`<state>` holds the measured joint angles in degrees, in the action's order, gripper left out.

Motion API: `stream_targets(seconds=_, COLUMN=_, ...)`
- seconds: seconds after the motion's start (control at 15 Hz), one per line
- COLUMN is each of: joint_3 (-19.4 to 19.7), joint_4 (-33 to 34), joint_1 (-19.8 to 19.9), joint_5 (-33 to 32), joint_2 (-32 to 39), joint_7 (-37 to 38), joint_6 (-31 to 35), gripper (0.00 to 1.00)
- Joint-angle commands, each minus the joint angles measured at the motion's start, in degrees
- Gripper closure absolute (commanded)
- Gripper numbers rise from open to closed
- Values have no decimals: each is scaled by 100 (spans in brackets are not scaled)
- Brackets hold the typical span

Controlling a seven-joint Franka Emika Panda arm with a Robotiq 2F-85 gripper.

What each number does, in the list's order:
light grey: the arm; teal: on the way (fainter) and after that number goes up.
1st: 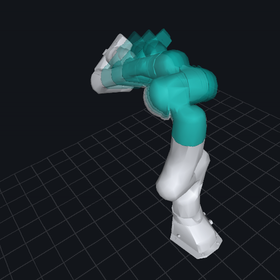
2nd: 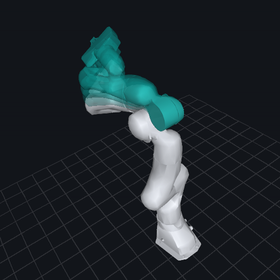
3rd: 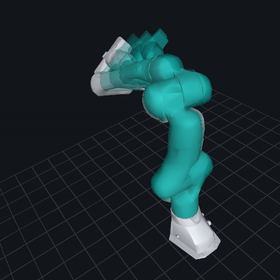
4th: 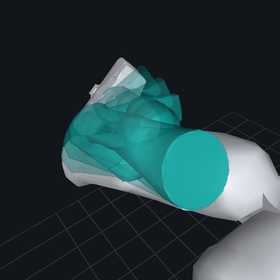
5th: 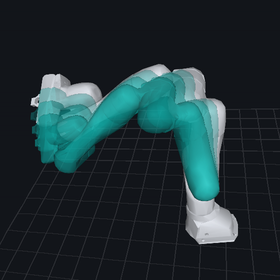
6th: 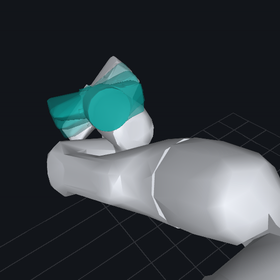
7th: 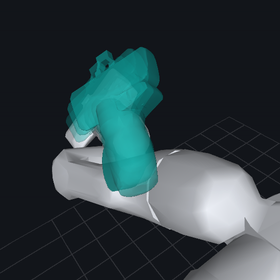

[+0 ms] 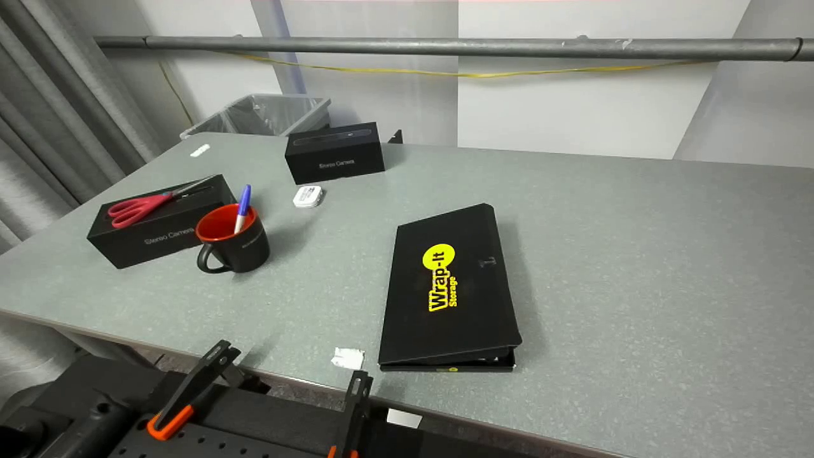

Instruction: Remove the marker from the mug and put it on the table

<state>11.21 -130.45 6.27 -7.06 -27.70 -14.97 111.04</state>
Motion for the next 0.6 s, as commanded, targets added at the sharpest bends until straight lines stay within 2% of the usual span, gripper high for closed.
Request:
stream_targets(seconds=0.0, joint_3=-279, joint_4=-531, joint_1=-274, joint_5=93, joint_2=92, joint_7=-31, joint_6=430, gripper=0)
stream_targets(seconds=0.33, joint_3=-820, joint_4=-1255, joint_1=-801, joint_5=229, joint_2=379, joint_7=3, joint_6=985, gripper=0)
stream_targets(seconds=0.47, joint_3=-976, joint_4=-1328, joint_1=-943, joint_5=289, joint_2=547, joint_7=74, joint_6=991, gripper=0)
stream_targets(seconds=0.53, joint_3=-982, joint_4=-1276, joint_1=-1013, joint_5=388, joint_2=577, joint_7=-41, joint_6=776, gripper=0)
